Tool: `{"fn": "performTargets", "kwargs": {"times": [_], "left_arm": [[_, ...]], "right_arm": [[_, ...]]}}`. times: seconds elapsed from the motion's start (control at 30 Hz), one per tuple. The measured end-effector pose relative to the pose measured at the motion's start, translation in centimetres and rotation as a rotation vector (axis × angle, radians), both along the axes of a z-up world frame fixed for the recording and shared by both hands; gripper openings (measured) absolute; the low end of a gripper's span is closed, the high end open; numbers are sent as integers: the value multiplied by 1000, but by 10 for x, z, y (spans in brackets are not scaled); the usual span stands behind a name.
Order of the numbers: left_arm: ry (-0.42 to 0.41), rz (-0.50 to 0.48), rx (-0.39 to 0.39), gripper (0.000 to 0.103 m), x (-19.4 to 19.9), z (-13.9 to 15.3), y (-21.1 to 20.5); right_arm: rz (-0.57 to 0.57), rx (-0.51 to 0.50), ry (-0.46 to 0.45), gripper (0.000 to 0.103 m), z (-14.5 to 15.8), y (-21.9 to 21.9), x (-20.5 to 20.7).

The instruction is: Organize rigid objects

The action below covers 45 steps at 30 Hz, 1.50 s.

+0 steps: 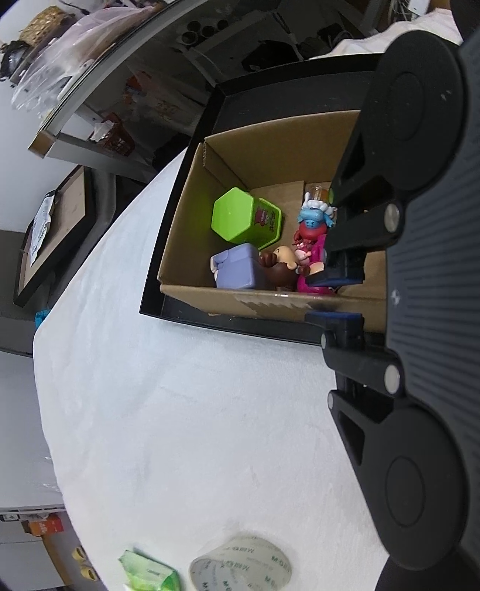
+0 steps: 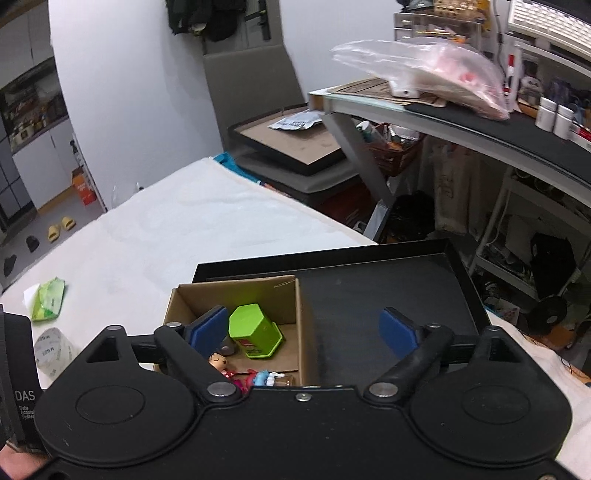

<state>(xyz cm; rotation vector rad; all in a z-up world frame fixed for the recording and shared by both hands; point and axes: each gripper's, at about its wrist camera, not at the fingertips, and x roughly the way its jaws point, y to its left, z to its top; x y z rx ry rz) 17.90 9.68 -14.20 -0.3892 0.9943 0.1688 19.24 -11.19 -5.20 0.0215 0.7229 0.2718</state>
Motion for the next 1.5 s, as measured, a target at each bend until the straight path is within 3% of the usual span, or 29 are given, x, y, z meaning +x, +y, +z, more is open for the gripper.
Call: {"fn": "performTargets", "kwargs": {"times": [0.23, 0.33, 0.4, 0.47, 0.7, 0.87, 1.07, 1.5], "left_arm": [[-15, -42, 39, 17, -9, 26, -15], [-17, -59, 57, 25, -15, 39, -24], [-16, -65, 105, 41, -21, 48, -31], [-31, -82, 128, 49, -28, 58, -37], [-62, -119, 140, 67, -51, 89, -49], [-87, -137, 151, 71, -67, 108, -58], [-86, -159, 195, 84, -83, 123, -71], [-95, -159, 206, 89, -113, 147, -83]], "right_arm": [[-33, 43, -13, 102, 6, -24, -14], [-46, 55, -16, 103, 9, -36, -20], [-57, 67, -13, 103, 10, -43, -23], [-76, 82, -10, 103, 11, -52, -27], [-102, 93, 10, 103, 15, -69, -46], [-122, 104, 6, 103, 23, -81, -61], [-151, 128, 10, 103, 30, -94, -79], [-169, 77, 54, 103, 36, -102, -103]]}}
